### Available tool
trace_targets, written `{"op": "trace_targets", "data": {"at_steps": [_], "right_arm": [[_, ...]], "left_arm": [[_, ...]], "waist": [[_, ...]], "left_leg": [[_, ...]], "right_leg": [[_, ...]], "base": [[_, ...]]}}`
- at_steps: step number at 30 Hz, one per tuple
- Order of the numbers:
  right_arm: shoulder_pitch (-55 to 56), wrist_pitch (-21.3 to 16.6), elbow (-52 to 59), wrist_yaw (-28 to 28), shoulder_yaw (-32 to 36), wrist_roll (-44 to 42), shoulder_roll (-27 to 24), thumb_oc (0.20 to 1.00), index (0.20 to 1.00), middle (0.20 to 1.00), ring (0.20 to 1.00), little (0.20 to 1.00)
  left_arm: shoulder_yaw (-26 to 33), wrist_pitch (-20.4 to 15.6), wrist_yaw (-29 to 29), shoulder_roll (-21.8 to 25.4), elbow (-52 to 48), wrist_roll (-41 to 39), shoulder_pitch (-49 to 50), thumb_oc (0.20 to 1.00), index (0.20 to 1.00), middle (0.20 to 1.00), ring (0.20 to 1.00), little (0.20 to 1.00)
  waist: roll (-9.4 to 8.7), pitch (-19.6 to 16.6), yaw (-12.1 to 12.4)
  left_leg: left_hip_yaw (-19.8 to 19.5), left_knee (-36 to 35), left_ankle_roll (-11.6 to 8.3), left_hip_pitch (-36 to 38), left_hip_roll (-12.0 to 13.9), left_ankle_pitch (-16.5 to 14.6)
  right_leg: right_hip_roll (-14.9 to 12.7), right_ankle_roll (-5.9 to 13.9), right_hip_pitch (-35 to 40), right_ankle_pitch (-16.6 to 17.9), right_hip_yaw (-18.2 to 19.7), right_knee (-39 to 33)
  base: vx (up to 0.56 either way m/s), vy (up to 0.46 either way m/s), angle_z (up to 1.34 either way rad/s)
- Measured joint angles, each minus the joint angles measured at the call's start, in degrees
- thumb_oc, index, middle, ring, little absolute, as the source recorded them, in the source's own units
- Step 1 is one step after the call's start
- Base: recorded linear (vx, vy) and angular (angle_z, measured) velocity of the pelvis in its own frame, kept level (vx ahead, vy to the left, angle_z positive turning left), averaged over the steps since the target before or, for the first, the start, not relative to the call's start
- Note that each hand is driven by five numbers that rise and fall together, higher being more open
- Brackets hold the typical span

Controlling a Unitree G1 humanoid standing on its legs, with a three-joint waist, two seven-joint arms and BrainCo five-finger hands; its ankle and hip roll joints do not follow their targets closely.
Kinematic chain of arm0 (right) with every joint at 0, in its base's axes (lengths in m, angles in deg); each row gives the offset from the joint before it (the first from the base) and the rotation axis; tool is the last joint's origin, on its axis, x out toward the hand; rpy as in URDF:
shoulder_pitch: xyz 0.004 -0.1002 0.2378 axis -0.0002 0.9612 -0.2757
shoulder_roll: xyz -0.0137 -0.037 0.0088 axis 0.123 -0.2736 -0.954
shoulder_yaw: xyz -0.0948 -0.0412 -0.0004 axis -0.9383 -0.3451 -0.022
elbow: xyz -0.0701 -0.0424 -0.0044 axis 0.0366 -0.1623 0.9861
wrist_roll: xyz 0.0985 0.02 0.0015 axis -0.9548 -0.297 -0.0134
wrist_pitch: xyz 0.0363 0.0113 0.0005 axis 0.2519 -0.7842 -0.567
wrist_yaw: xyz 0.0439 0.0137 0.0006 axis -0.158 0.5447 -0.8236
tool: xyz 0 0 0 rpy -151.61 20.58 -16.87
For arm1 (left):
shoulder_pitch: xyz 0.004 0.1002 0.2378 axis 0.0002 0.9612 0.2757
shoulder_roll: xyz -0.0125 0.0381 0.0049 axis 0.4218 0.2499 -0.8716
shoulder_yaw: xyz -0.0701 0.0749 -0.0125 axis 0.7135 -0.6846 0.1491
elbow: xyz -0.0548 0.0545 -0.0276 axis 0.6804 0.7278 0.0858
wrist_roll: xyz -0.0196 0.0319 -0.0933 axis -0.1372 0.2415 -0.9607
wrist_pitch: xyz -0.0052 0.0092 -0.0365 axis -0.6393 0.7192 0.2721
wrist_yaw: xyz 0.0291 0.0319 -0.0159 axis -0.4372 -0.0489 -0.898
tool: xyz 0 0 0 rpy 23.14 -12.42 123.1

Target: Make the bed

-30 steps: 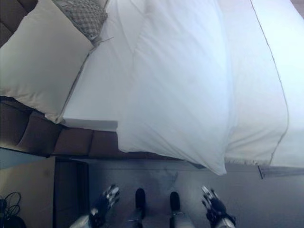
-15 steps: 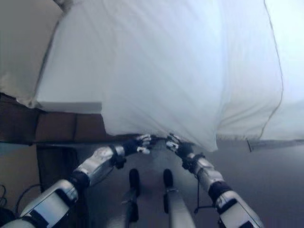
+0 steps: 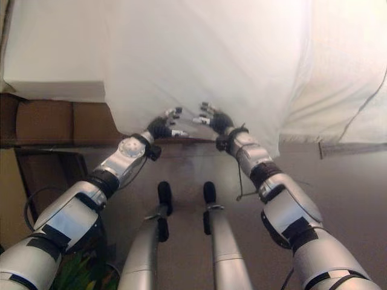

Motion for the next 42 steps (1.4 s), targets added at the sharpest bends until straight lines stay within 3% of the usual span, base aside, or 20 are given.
{"op": "trace_targets", "data": {"at_steps": [8,15,22,26,29,33,36,38,42], "right_arm": [[-7.1,-0.5,-9.8,-6.2,-0.1,4.5,-1.1,1.000,1.000,1.000,1.000,1.000],[-7.7,0.2,-13.2,-8.4,0.2,5.0,-8.2,1.000,1.000,1.000,1.000,1.000],[-1.8,1.1,-16.2,-10.6,6.6,6.2,-16.7,1.000,1.000,1.000,1.000,1.000],[5.1,1.3,-17.5,-12.6,13.6,6.1,-19.8,1.000,1.000,1.000,1.000,1.000],[7.7,1.5,-18.1,-13.3,16.4,6.0,-19.7,1.000,1.000,1.000,1.000,1.000],[17.2,1.6,-18.3,-13.8,23.8,5.4,-17.9,1.000,1.000,1.000,1.000,1.000],[25.1,1.5,-18.2,-13.7,28.0,5.4,-14.9,1.000,1.000,1.000,1.000,1.000],[28.4,1.4,-18.2,-13.6,28.3,5.4,-13.9,1.000,1.000,1.000,1.000,1.000],[38.0,0.6,-15.3,-11.8,31.7,5.5,-7.4,1.000,1.000,1.000,1.000,1.000]], "left_arm": [[0.3,-0.2,-6.5,2.4,6.4,-0.3,-6.8,1.000,1.000,1.000,1.000,1.000],[6.5,0.1,-12.1,6.4,10.1,-2.8,-9.1,1.000,1.000,1.000,1.000,1.000],[11.4,2.7,-18.4,8.5,14.6,-2.4,-8.8,1.000,1.000,1.000,1.000,1.000],[16.0,3.8,-19.5,12.2,14.9,-0.3,-1.9,1.000,1.000,1.000,1.000,1.000],[19.4,4.8,-19.6,12.7,15.6,-0.3,2.9,1.000,1.000,1.000,1.000,1.000],[26.3,5.0,-18.3,9.8,16.9,-0.5,16.4,1.000,1.000,1.000,1.000,1.000],[29.0,5.0,-16.3,7.5,16.8,-0.5,25.7,1.000,1.000,1.000,1.000,1.000],[28.8,4.9,-14.9,6.7,16.4,-0.4,28.6,1.000,1.000,1.000,1.000,1.000],[30.0,4.9,-9.1,-0.6,13.7,-0.2,38.2,1.000,1.000,1.000,1.000,1.000]], "waist": [[-0.03,0.0,-0.3],[-0.03,0.0,-0.5],[-0.15,0.1,-0.6],[-0.15,0.1,-0.6],[-0.14,0.1,-0.5],[-0.12,0.1,-0.1],[0.12,-0.4,0.0],[0.17,-2.0,0.7],[0.69,-2.8,1.2]], "left_leg": [[0.0,5.3,0.59,-5.4,0.1,-1.4],[0.2,4.9,0.70,-5.3,0.1,-1.0],[0.7,-2.7,0.47,1.9,0.2,0.7],[0.7,-9.9,0.08,8.2,0.0,3.4],[0.7,-12.6,-0.10,10.4,-0.2,4.0],[0.6,-20.7,-0.38,20.4,-0.5,6.0],[0.5,-27.1,-0.58,28.9,-0.3,7.3],[0.6,-28.0,-0.56,29.4,-0.3,7.3],[0.2,-33.2,-0.45,39.6,-0.1,8.5]], "right_leg": [[-0.2,0.37,-4.5,-0.5,0.0,3.8],[-0.3,0.20,-4.5,-0.1,-0.1,3.3],[-1.0,0.01,2.3,0.4,-0.9,-2.2],[-1.1,-0.26,7.6,1.5,-1.4,-7.1],[-1.1,-0.31,9.3,1.6,-1.4,-9.0],[-1.1,-0.24,18.3,2.1,-1.5,-14.7],[-0.8,-0.21,25.9,2.4,-1.8,-19.1],[-0.7,-0.15,26.2,2.5,-1.8,-19.9],[-0.6,0.17,37.3,3.2,-2.5,-26.0]], "base": [[0.00,-0.006,-0.01],[0.00,0.000,0.00],[0.01,-0.023,0.06],[0.02,-0.030,0.04],[0.05,-0.023,-0.01],[0.07,-0.028,0.00],[0.07,-0.010,-0.01],[0.11,0.006,-0.01],[0.11,0.045,0.06]]}}
